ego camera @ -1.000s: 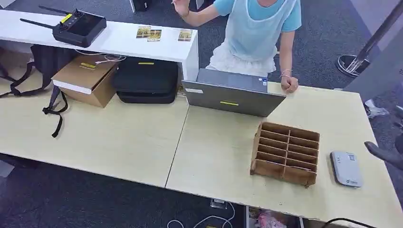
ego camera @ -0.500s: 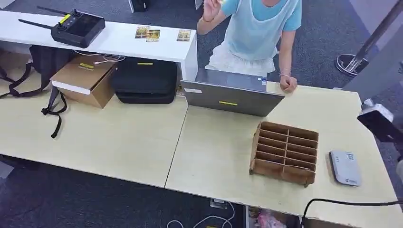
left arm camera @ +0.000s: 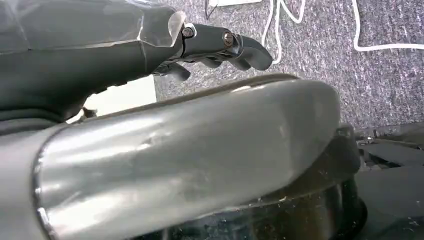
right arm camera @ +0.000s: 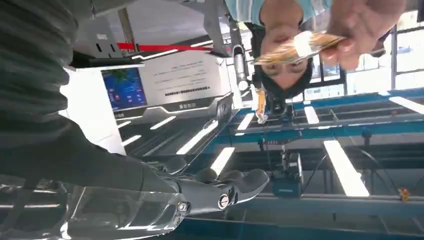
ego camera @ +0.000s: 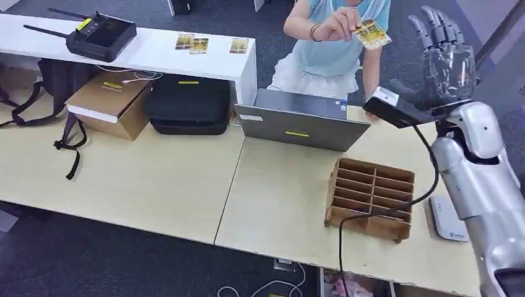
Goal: Pass the card to the sensor for recognition and then transmit it.
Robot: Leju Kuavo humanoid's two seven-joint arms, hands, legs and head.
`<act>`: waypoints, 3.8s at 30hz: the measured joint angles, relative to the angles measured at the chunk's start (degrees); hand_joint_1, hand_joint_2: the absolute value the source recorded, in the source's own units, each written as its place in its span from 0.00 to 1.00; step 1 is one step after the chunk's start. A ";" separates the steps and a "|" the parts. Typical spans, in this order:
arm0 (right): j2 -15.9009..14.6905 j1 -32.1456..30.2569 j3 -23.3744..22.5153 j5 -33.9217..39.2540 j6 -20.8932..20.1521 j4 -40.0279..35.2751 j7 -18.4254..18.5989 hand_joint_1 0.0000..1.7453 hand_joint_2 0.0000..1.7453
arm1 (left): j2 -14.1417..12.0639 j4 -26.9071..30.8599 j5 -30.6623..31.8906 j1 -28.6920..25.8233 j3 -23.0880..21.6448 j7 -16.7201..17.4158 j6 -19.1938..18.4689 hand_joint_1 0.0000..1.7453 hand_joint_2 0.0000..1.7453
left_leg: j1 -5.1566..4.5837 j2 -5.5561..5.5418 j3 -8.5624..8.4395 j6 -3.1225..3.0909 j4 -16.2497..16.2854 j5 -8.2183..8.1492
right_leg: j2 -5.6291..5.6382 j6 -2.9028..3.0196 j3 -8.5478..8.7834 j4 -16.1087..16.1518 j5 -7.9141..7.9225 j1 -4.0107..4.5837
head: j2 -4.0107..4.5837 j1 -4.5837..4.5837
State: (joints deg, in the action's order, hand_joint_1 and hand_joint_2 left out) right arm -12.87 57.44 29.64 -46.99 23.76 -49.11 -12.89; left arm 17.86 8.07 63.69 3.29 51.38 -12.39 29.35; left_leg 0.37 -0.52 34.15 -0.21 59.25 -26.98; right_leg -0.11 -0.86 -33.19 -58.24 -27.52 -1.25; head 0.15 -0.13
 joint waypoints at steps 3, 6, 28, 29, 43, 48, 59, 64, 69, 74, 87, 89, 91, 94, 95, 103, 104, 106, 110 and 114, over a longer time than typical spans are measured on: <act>3.74 2.76 2.01 0.37 -1.40 4.59 0.02 0.00 1.00 | 0.00 0.00 0.50 0.02 0.24 0.13 -0.02 0.00 0.00 | 0.00 0.15 -0.03 0.00 0.01 0.00 | 0.12 0.02 -0.07 0.00 0.02 0.01 | 0.00 -0.02; 6.99 5.12 3.45 0.70 -1.11 8.89 -0.22 0.00 1.00 | 0.00 0.00 0.92 0.02 0.26 0.11 0.00 0.00 0.00 | 0.03 0.11 -0.04 0.03 0.00 0.02 | 0.06 0.03 -0.08 -0.01 0.02 0.04 | 0.00 -0.04; 16.50 12.20 7.76 -0.35 3.83 24.12 0.81 0.00 1.00 | -0.15 0.00 1.57 0.08 0.85 0.41 0.00 0.00 0.00 | 0.12 0.06 -0.01 0.04 0.05 0.02 | 0.04 0.06 -0.09 0.00 0.04 0.11 | 0.00 0.00; 16.50 12.37 7.76 -0.30 3.87 24.39 0.89 0.00 1.00 | -0.15 0.00 1.64 0.08 0.92 0.37 0.00 0.00 0.00 | 0.12 0.06 -0.01 0.04 0.05 0.02 | 0.04 0.06 -0.09 0.00 0.04 0.11 | 0.00 -0.02; 16.23 13.22 7.76 0.35 4.88 26.57 1.14 0.77 1.00 | -0.17 -0.02 1.90 0.09 1.57 0.09 0.00 0.00 0.00 | 0.12 0.08 -0.03 0.04 0.06 0.02 | 0.06 0.06 -0.09 0.01 0.04 0.11 | 0.00 0.00; 16.06 13.25 7.76 0.64 5.16 26.92 0.87 1.00 1.00 | -0.17 -0.02 2.05 0.10 1.60 0.09 0.00 0.00 0.00 | 0.12 0.08 -0.03 0.04 0.06 0.02 | 0.06 0.06 -0.09 0.01 0.04 0.11 | 0.00 -0.02; 15.43 13.34 7.71 1.58 5.73 27.23 0.46 1.00 1.00 | -0.17 -0.02 2.69 0.10 1.64 0.02 0.00 0.00 0.00 | 0.12 0.09 -0.04 0.04 0.06 0.02 | 0.06 0.06 -0.09 0.01 0.04 0.11 | 0.00 -0.02; 15.25 13.32 7.45 1.86 5.86 27.31 0.00 1.00 1.00 | -0.17 -0.02 2.73 0.10 1.66 -0.07 0.00 0.00 0.00 | 0.12 0.09 -0.04 0.04 0.06 0.02 | 0.06 0.06 -0.10 0.01 0.05 0.11 | 0.00 0.00; 14.77 13.32 6.69 2.65 6.21 27.31 -0.68 1.00 1.00 | -0.15 -0.02 2.97 0.10 1.71 -0.07 0.00 0.00 0.00 | 0.12 0.09 -0.03 0.04 0.07 0.02 | 0.07 0.06 -0.10 0.01 0.05 0.11 | 0.00 0.00; 14.59 13.31 6.23 3.13 6.12 27.31 -0.81 1.00 1.00 | -0.15 -0.02 3.08 0.10 1.71 -0.07 -0.02 0.00 0.00 | 0.12 0.09 -0.04 0.04 0.07 0.02 | 0.07 0.06 -0.10 0.01 0.05 0.11 | 0.00 -0.02; 10.44 13.17 -4.17 25.45 -13.30 25.76 -5.27 1.00 1.00 | -0.07 -0.02 2.51 0.11 3.56 -0.37 -0.02 0.00 0.00 | 0.12 -0.06 0.05 0.03 0.16 0.02 | -0.10 0.06 -0.11 0.04 0.05 0.11 | 0.00 -0.02; 8.45 12.99 -5.91 28.88 -16.94 25.43 -5.79 1.00 1.00 | -0.07 -0.02 2.45 0.11 3.65 -0.63 -0.02 0.00 0.00 | 0.11 -0.04 0.05 0.03 0.18 0.01 | -0.05 0.05 -0.14 0.06 0.05 0.10 | 0.00 -0.04; 6.13 12.49 -8.12 32.25 -20.22 24.89 -6.67 1.00 1.00 | -0.07 -0.02 2.36 0.11 3.94 -0.83 -0.02 0.00 0.00 | 0.11 -0.05 0.07 0.02 0.21 0.00 | -0.06 0.02 -0.12 0.11 0.07 0.10 | 0.00 -0.07; 1.28 10.87 -12.23 38.98 -27.26 23.97 -7.24 1.00 1.00 | -0.07 -0.02 2.47 0.10 4.59 -1.22 -0.02 0.00 0.00 | 0.13 -0.26 0.13 0.01 0.27 0.00 | -0.33 -0.01 -0.05 0.16 0.07 0.14 | 0.00 0.00; 0.01 10.36 -13.28 40.77 -29.60 23.86 -7.15 1.00 1.00 | -0.07 -0.02 2.58 0.10 4.61 -1.38 -0.02 0.00 0.00 | 0.13 -0.39 0.20 0.01 0.27 0.00 | -0.46 -0.02 -0.04 0.15 0.06 0.14 | 0.00 -0.04; -10.26 7.14 -19.57 46.21 -39.30 24.45 -4.09 1.00 1.00 | -0.09 -0.02 3.37 0.11 4.90 -1.44 -0.02 0.00 0.00 | 0.12 -0.28 0.26 -0.06 0.31 -0.05 | -0.28 -0.04 -0.12 0.17 0.08 0.13 | 0.00 0.00; -10.85 6.69 -19.81 46.54 -39.74 24.56 -3.65 1.00 1.00 | -0.09 -0.02 3.49 0.11 4.90 -1.44 -0.02 0.00 0.00 | 0.12 -0.26 0.25 -0.06 0.31 -0.05 | -0.26 -0.04 -0.13 0.17 0.08 0.14 | 0.00 -0.02; -12.40 5.72 -20.20 46.95 -40.50 24.91 -2.49 1.00 1.00 | -0.07 -0.02 3.58 0.12 4.92 -1.09 -0.02 0.00 0.00 | 0.12 -0.27 0.25 -0.06 0.30 -0.05 | -0.27 -0.04 -0.14 0.17 0.08 0.14 | 0.00 -0.02; -13.91 4.74 -20.75 46.95 -40.65 25.37 -2.19 1.00 1.00 | 0.00 -0.02 3.61 0.13 5.07 -0.83 -0.02 0.00 0.00 | 0.13 -0.17 0.23 -0.05 0.29 -0.05 | -0.19 -0.03 -0.16 0.15 0.08 0.15 | 0.00 -0.02; -15.00 3.86 -20.83 48.00 -41.35 26.33 -0.20 1.00 1.00 | 0.00 -0.02 3.76 0.15 5.18 -0.20 -0.02 0.00 0.00 | 0.15 -0.16 0.24 -0.05 0.29 -0.05 | -0.21 -0.03 -0.15 0.15 0.08 0.16 | 0.00 -0.02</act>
State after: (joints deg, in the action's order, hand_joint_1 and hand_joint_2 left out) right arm -27.87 61.29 8.81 1.01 -17.59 -22.78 -13.09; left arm 17.86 8.04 67.45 3.44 56.57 -12.59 29.33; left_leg 0.52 -0.68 34.38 -0.26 59.54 -27.03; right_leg -0.32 -0.89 -33.35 -58.09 -27.45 -1.10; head 0.15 -0.15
